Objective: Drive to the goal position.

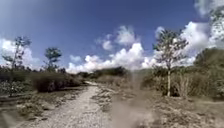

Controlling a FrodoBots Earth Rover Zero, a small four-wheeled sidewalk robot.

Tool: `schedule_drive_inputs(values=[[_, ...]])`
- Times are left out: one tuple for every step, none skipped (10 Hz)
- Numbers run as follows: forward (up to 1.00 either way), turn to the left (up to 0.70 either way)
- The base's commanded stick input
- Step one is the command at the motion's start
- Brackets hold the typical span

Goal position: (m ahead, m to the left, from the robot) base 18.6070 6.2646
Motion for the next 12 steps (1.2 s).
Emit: schedule_drive_inputs(values=[[0.60,0.04],[0.60,0.15],[0.60,0.15],[0.60,0.15],[0.60,0.00],[0.60,0.00],[0.60,0.00],[0.60,0.15],[0.60,0.15],[0.60,0.15],[0.60,0.15],[0.60,0.00]])
